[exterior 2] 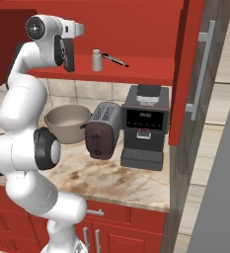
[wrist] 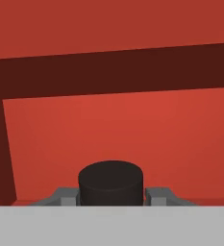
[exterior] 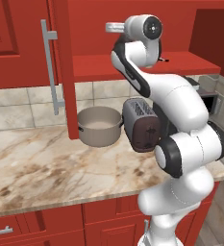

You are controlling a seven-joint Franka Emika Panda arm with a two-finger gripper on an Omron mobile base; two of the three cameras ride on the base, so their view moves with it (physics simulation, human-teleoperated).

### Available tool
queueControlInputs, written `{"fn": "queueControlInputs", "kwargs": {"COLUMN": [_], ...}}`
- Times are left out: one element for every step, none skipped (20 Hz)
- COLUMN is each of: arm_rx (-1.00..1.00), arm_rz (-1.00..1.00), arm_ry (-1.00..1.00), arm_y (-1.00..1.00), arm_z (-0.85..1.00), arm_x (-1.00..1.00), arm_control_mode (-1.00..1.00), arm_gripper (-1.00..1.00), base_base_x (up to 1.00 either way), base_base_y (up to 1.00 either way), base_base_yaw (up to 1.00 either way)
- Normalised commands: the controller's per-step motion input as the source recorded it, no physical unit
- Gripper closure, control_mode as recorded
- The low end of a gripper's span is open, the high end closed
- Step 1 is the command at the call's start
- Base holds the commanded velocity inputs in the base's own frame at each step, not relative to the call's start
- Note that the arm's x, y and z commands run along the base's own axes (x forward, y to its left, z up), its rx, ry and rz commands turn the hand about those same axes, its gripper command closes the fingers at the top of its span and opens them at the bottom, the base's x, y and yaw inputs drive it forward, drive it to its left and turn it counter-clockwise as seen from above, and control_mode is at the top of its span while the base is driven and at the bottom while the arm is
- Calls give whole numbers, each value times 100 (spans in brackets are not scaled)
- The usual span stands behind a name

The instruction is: Pick the shaker and syrup bottle from the counter and place them in the cabinet.

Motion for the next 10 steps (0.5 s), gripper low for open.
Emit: {"fn": "queueControlInputs", "kwargs": {"arm_rx": [0,0,0,0,0,0,0,0,0,0], "arm_rz": [0,0,0,0,0,0,0,0,0,0], "arm_ry": [0,0,0,0,0,0,0,0,0,0], "arm_y": [3,4,4,3,3,4,6,8,9,8], "arm_z": [-16,-16,-16,-17,-16,-16,-16,-15,-13,-14], "arm_x": [26,26,26,25,25,24,21,19,14,14], "arm_control_mode": [-100,-100,-100,-100,-100,-100,-100,-100,-100,-100], "arm_gripper": [100,100,100,100,100,100,100,100,100,100], "base_base_x": [0,0,0,0,0,0,0,0,0,0], "base_base_y": [0,0,0,0,0,0,0,0,0,0], "base_base_yaw": [0,0,0,0,0,0,0,0,0,0]}}
